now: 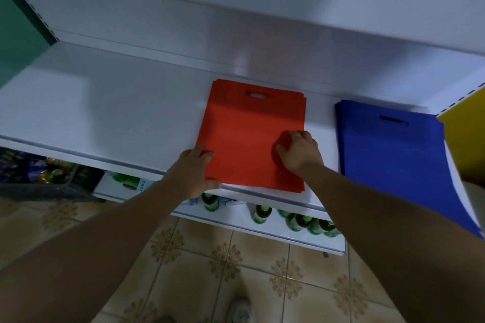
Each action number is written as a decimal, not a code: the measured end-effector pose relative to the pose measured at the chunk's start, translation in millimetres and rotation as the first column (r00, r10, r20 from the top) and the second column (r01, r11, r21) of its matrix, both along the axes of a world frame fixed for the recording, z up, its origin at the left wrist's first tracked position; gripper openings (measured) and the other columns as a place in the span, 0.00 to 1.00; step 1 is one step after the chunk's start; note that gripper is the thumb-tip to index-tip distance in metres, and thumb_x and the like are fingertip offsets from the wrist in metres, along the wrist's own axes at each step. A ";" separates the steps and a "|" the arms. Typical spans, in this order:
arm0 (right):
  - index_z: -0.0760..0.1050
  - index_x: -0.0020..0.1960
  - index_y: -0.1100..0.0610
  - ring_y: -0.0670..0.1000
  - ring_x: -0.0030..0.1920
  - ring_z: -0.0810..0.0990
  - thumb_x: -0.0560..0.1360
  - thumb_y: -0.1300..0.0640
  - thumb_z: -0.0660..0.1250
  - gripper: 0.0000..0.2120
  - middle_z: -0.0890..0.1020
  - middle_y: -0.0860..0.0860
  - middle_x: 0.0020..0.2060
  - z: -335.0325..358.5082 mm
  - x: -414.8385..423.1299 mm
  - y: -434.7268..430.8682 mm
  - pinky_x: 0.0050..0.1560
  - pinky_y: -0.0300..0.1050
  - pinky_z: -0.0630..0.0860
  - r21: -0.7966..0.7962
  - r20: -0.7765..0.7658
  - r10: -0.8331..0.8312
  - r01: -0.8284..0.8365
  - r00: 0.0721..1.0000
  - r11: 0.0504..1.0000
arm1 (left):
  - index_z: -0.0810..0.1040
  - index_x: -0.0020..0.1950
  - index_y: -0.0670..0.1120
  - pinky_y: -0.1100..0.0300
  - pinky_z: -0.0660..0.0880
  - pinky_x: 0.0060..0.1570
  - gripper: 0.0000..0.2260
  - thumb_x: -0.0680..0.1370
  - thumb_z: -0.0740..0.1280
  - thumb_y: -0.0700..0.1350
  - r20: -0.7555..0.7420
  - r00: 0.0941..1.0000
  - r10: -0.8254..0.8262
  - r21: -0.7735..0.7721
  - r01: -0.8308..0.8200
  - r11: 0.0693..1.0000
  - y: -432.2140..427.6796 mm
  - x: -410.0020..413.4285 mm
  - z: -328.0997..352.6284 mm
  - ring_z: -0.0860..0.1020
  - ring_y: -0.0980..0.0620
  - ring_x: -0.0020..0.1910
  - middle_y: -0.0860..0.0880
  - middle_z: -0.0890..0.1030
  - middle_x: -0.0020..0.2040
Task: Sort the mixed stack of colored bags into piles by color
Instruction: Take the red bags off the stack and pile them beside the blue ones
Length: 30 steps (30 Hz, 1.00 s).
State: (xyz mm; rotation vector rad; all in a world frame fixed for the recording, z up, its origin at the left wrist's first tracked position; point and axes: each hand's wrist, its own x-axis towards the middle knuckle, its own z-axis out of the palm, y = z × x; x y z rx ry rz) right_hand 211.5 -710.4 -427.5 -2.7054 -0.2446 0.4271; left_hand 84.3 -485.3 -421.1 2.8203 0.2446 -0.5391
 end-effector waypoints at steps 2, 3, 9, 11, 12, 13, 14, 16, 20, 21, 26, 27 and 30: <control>0.62 0.73 0.56 0.60 0.68 0.65 0.78 0.46 0.61 0.27 0.65 0.57 0.70 11.9 -2.1 -1.2 0.67 0.54 0.68 -0.003 0.012 -0.003 0.003 1.000 1.000 | 0.57 0.76 0.47 0.46 0.63 0.69 0.40 0.71 0.67 0.64 -0.001 1.000 0.008 -0.039 -0.008 0.999 -0.3 -2.1 10.4 0.62 0.42 0.70 0.46 0.57 0.75; 0.63 0.72 0.56 0.60 0.67 0.66 0.78 0.45 0.61 0.27 0.65 0.57 0.69 19.3 -4.0 -2.1 0.66 0.55 0.69 -0.006 0.024 -0.002 0.002 1.000 1.000 | 0.59 0.75 0.47 0.45 0.65 0.68 0.40 0.70 0.67 0.64 0.007 1.000 0.012 -0.056 -0.012 0.998 -0.3 -3.7 17.0 0.64 0.42 0.69 0.46 0.59 0.74; 0.63 0.71 0.58 0.61 0.65 0.68 0.77 0.40 0.60 0.30 0.68 0.59 0.67 79.0 -36.0 -3.8 0.63 0.55 0.71 -0.078 0.062 0.043 -0.038 0.997 0.996 | 0.56 0.77 0.49 0.52 0.56 0.72 0.36 0.75 0.67 0.59 0.054 0.998 -0.023 -0.087 0.028 0.996 -2.9 -32.0 75.8 0.57 0.44 0.74 0.46 0.55 0.77; 0.62 0.72 0.57 0.62 0.66 0.68 0.76 0.38 0.60 0.32 0.67 0.60 0.68 104.7 -53.6 -2.7 0.64 0.54 0.70 -0.082 0.069 0.047 -0.041 0.997 0.996 | 0.54 0.78 0.50 0.53 0.54 0.73 0.36 0.75 0.67 0.58 0.075 0.997 -0.026 -0.076 0.032 0.997 0.4 -46.6 96.2 0.53 0.46 0.76 0.46 0.52 0.78; 0.61 0.73 0.57 0.62 0.67 0.68 0.76 0.38 0.60 0.33 0.66 0.60 0.69 118.1 -64.3 -1.6 0.65 0.54 0.69 -0.083 0.074 0.047 -0.041 0.996 0.996 | 0.55 0.78 0.51 0.53 0.53 0.73 0.36 0.75 0.67 0.58 0.099 0.995 -0.029 -0.073 0.036 0.997 2.6 -55.5 106.6 0.52 0.47 0.76 0.47 0.51 0.78; 0.60 0.74 0.57 0.62 0.68 0.67 0.76 0.37 0.60 0.34 0.66 0.60 0.69 131.4 -75.6 0.2 0.66 0.54 0.68 -0.086 0.083 0.049 -0.042 0.995 0.995 | 0.55 0.78 0.51 0.53 0.53 0.73 0.36 0.75 0.67 0.58 0.124 0.992 -0.030 -0.075 0.040 0.996 5.4 -65.4 117.6 0.52 0.48 0.76 0.47 0.52 0.78; 0.60 0.74 0.57 0.62 0.68 0.67 0.76 0.37 0.60 0.34 0.66 0.60 0.69 144.8 -87.6 2.8 0.66 0.54 0.68 -0.089 0.098 0.053 -0.045 0.994 0.995 | 0.55 0.77 0.50 0.53 0.53 0.74 0.35 0.75 0.67 0.58 0.152 0.988 -0.033 -0.078 0.045 0.996 7.9 -77.0 130.1 0.52 0.48 0.76 0.47 0.52 0.78; 0.61 0.73 0.57 0.62 0.67 0.68 0.76 0.38 0.61 0.34 0.68 0.60 0.68 172.6 -113.6 10.0 0.65 0.52 0.68 -0.088 0.145 0.059 -0.047 0.988 0.995 | 0.55 0.77 0.50 0.54 0.53 0.74 0.34 0.76 0.66 0.57 0.197 0.980 -0.030 -0.082 0.047 0.996 14.2 -102.1 155.3 0.52 0.49 0.76 0.47 0.52 0.78; 0.59 0.75 0.56 0.61 0.68 0.68 0.76 0.37 0.61 0.35 0.66 0.58 0.71 228.8 -168.2 36.0 0.65 0.52 0.69 -0.084 0.224 0.069 -0.051 0.972 0.995 | 0.57 0.77 0.49 0.56 0.53 0.72 0.33 0.77 0.66 0.56 0.291 0.956 -0.045 -0.071 0.069 0.995 32.0 -153.2 206.1 0.54 0.49 0.76 0.47 0.55 0.78; 0.59 0.75 0.56 0.61 0.68 0.68 0.76 0.37 0.61 0.35 0.66 0.58 0.71 241.6 -180.2 44.2 0.65 0.51 0.69 -0.087 0.244 0.078 -0.059 0.967 0.995 | 0.58 0.77 0.48 0.57 0.54 0.72 0.32 0.77 0.66 0.55 0.311 0.949 -0.046 -0.068 0.070 0.995 37.3 -164.7 217.7 0.55 0.49 0.76 0.48 0.56 0.77; 0.62 0.74 0.57 0.58 0.70 0.67 0.75 0.38 0.62 0.35 0.67 0.58 0.71 297.0 -227.6 87.4 0.68 0.49 0.65 -0.078 0.332 0.138 -0.119 0.933 0.990 | 0.58 0.77 0.49 0.56 0.58 0.70 0.30 0.78 0.64 0.56 0.363 0.932 -0.017 -0.078 0.049 0.996 63.1 -218.2 268.6 0.58 0.49 0.75 0.48 0.57 0.77; 0.62 0.74 0.57 0.58 0.70 0.67 0.75 0.38 0.63 0.34 0.67 0.58 0.71 307.3 -234.7 96.4 0.68 0.50 0.65 -0.073 0.339 0.149 -0.132 0.929 0.989 | 0.58 0.77 0.50 0.56 0.59 0.69 0.30 0.78 0.64 0.56 0.372 0.928 -0.017 -0.068 0.045 0.997 70.0 -226.4 277.1 0.59 0.49 0.74 0.49 0.57 0.77; 0.62 0.74 0.57 0.59 0.69 0.68 0.75 0.38 0.63 0.34 0.67 0.58 0.71 335.9 -249.5 124.8 0.67 0.51 0.67 -0.066 0.364 0.183 -0.171 0.913 0.983 | 0.59 0.76 0.49 0.55 0.59 0.70 0.30 0.77 0.65 0.56 0.414 0.910 -0.006 -0.027 0.019 0.999 94.0 -244.4 301.0 0.59 0.48 0.74 0.49 0.59 0.76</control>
